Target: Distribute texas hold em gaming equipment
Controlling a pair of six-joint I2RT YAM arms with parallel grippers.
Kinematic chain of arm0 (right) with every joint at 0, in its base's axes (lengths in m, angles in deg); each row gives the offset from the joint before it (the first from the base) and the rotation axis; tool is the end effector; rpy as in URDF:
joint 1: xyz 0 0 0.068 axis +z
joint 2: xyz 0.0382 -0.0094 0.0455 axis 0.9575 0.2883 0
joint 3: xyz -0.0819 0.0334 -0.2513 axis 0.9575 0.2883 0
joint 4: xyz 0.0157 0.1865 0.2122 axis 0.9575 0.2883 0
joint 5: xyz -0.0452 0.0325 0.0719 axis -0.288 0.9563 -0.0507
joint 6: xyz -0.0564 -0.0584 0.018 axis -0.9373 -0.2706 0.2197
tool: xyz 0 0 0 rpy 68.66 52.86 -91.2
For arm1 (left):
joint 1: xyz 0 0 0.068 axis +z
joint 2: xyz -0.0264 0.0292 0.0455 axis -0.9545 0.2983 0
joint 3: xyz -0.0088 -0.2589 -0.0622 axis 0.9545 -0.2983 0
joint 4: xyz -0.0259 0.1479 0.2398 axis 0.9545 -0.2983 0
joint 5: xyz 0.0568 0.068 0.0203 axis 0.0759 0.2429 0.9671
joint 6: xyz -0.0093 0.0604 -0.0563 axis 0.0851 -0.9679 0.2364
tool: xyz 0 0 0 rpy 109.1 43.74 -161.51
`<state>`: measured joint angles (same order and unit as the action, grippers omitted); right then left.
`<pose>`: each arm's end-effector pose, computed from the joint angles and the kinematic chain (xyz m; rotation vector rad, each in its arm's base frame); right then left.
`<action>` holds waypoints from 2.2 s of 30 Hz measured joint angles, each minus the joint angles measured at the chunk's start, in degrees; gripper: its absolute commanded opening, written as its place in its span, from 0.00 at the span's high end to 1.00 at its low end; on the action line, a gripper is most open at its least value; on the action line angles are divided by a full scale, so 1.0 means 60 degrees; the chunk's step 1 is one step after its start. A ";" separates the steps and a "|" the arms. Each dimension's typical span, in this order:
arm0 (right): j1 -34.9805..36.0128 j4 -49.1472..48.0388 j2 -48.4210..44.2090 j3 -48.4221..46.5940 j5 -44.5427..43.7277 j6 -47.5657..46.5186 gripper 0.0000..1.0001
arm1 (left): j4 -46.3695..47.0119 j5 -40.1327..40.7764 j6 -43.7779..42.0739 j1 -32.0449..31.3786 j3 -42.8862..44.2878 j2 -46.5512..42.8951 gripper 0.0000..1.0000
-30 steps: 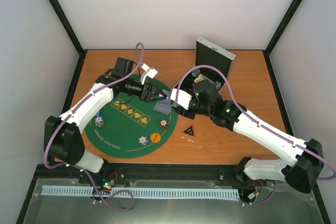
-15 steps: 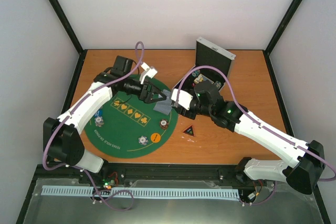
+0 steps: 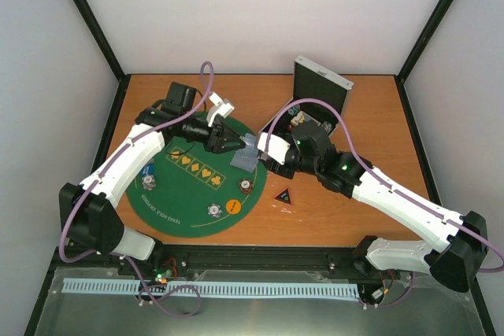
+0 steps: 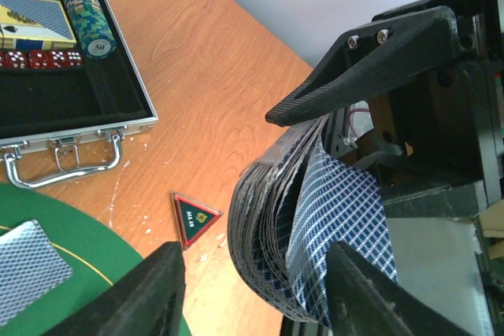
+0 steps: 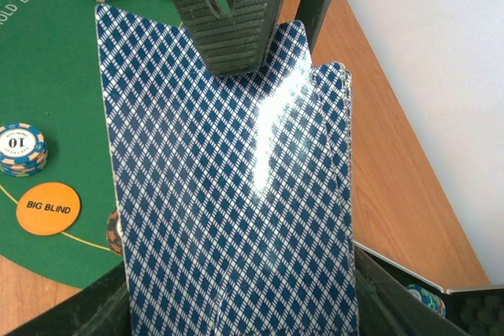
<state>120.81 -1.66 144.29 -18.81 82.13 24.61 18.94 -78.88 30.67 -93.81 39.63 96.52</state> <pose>0.2100 0.2387 0.2933 -1.4095 1.5799 0.2391 0.2848 -0.1756 0.2977 0.9919 2.1071 -1.3261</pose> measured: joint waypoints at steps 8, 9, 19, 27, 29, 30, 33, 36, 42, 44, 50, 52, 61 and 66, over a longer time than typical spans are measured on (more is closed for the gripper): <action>0.0000 0.0000 0.0000 0.0000 -0.0018 0.0004 0.48 | -0.0066 -0.0211 -0.0025 0.0000 0.0004 0.0000 0.66; 0.0000 0.0000 0.0000 0.0000 -0.0018 0.0000 0.48 | -0.0084 -0.0222 -0.0022 0.0000 0.0011 0.0000 0.65; 0.0000 0.0000 -0.0004 0.0004 -0.0033 0.0000 0.48 | -0.0171 0.0011 -0.0066 0.0000 0.0142 0.0000 0.60; 0.0000 0.0018 -0.0004 0.0004 -0.0055 0.0000 0.48 | -0.0313 -0.0124 -0.0098 0.0000 0.0514 0.0000 0.66; 0.0000 0.0018 -0.0004 0.0004 -0.0055 0.0000 0.48 | -0.0335 -0.0160 -0.0106 0.0000 0.0517 0.0000 0.69; 0.0000 0.0018 -0.0004 0.0007 -0.0055 0.0000 0.48 | -0.0346 -0.0175 -0.0124 0.0000 0.0517 0.0000 0.70; 0.0000 0.0018 -0.0004 0.0007 -0.0055 0.0000 0.48 | -0.0375 -0.0226 -0.0142 0.0000 0.0517 0.0000 0.75; 0.0000 0.0018 -0.0004 0.0007 -0.0058 0.0000 0.48 | -0.0390 -0.0306 -0.0171 0.0000 0.0514 0.0000 0.82; 0.0000 0.0026 -0.0004 0.0022 -0.0058 0.0000 0.48 | -0.0401 -0.0503 -0.0233 0.0000 0.0506 0.0000 0.99; 0.0000 0.0033 -0.0007 0.0036 -0.0066 0.0000 0.48 | -0.0426 -0.0576 -0.0262 0.0000 0.0492 0.0000 0.99; 0.0007 0.0062 -0.0047 0.0055 -0.0171 0.0000 0.48 | -0.0579 -0.0550 -0.0353 0.0000 0.0514 0.0000 0.99; 0.0007 0.0069 -0.0058 0.0055 -0.0200 0.0000 0.48 | -0.0601 -0.0466 -0.0426 0.0000 0.0517 0.0000 0.99; 0.0007 0.0193 -0.0153 0.0058 -0.0244 0.0000 0.48 | -0.0619 -0.0142 -0.0481 0.0011 0.0510 0.0000 0.80; 0.0007 0.0200 -0.0160 0.0058 -0.0240 0.0011 0.48 | -0.0612 -0.0113 -0.0503 0.0018 0.0364 -0.0022 0.66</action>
<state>120.86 -0.46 143.33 -18.46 80.69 24.68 15.27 -79.56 27.66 -93.70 41.82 96.39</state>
